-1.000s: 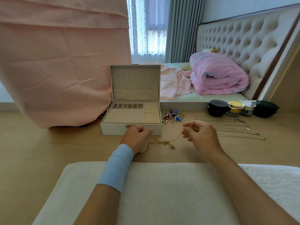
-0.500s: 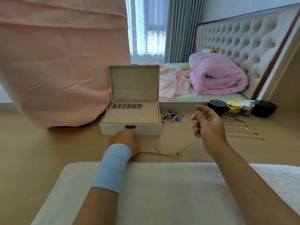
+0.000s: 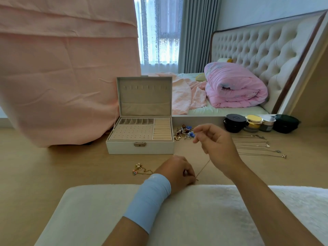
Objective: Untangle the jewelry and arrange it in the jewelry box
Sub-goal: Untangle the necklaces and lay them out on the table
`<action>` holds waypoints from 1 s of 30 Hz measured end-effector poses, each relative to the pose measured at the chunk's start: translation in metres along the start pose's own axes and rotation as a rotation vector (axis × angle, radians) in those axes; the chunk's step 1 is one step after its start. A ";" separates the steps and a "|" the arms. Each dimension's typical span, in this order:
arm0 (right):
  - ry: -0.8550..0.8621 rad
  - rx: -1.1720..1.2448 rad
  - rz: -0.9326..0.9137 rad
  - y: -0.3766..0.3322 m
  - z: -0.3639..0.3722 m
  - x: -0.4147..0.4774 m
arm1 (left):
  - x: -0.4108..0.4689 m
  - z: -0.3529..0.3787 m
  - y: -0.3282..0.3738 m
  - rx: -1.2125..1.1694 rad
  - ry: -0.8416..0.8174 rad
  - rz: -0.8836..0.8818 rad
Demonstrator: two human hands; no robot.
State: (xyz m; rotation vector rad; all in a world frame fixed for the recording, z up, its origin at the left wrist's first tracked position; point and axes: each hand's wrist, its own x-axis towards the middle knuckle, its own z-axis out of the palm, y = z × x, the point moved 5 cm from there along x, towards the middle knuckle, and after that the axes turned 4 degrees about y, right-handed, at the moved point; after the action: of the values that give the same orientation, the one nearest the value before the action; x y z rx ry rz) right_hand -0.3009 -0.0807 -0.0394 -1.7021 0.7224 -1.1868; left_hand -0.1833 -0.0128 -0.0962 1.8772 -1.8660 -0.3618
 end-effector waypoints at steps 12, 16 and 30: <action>-0.469 -1.061 -0.048 0.015 0.009 -0.008 | -0.002 -0.004 -0.008 -0.347 0.091 -0.128; -0.454 -0.963 -0.040 0.019 0.006 -0.006 | -0.002 -0.014 -0.016 -0.358 0.102 -0.150; -0.291 -0.641 -0.057 0.018 0.011 -0.008 | -0.007 -0.031 -0.028 0.118 0.123 -0.248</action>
State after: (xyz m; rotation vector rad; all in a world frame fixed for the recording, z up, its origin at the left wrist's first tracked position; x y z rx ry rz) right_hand -0.2926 -0.0780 -0.0601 -2.3743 0.9356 -0.7499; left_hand -0.1438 -0.0023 -0.0846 2.1659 -1.6100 -0.2131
